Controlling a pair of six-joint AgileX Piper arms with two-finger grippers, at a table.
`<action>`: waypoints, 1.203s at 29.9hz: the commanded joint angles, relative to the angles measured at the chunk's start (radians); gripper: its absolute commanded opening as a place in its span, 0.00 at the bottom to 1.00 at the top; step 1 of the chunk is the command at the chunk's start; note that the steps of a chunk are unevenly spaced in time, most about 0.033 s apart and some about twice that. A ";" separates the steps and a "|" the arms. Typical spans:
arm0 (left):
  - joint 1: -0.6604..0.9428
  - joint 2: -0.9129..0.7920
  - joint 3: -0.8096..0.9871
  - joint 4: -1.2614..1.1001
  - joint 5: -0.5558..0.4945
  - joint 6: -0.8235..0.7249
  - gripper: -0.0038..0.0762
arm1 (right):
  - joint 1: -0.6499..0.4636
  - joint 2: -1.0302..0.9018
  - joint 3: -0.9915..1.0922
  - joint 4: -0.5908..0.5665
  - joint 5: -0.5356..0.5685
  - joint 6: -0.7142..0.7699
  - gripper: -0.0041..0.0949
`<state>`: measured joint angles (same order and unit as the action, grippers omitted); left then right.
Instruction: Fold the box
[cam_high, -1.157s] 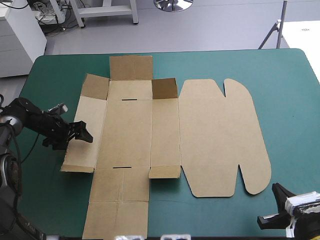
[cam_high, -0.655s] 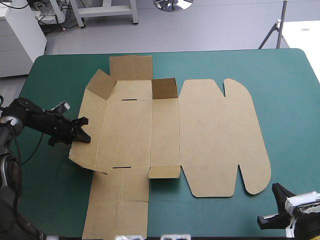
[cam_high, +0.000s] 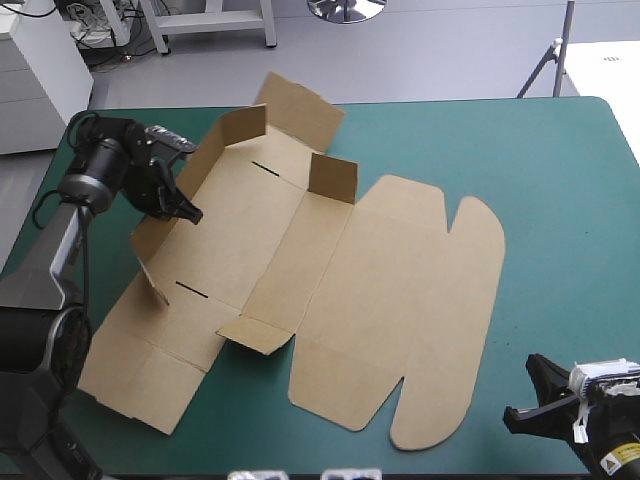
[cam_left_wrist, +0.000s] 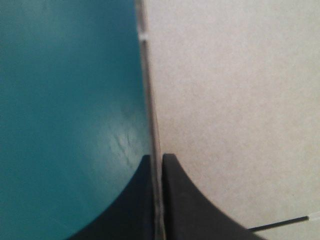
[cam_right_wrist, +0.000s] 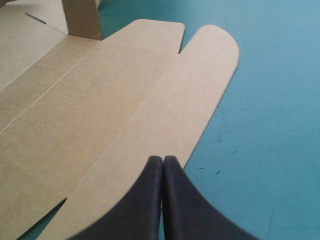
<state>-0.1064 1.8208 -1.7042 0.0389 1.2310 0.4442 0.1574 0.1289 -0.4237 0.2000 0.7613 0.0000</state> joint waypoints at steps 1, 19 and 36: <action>-0.140 -0.017 -0.140 0.119 0.018 0.088 0.04 | 0.000 0.079 -0.032 0.065 -0.108 -0.045 0.02; -0.685 -0.043 -0.062 0.719 -0.080 0.056 0.03 | 0.000 0.274 -0.033 0.181 -0.176 -0.109 0.03; -1.088 -0.335 0.634 1.523 -0.228 -0.598 0.04 | 0.000 0.289 -0.033 0.192 -0.209 -0.117 0.03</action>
<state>-1.1586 1.5587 -1.1328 1.3755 1.0219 -0.0717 0.1574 0.4053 -0.4237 0.3724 0.6166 -0.1121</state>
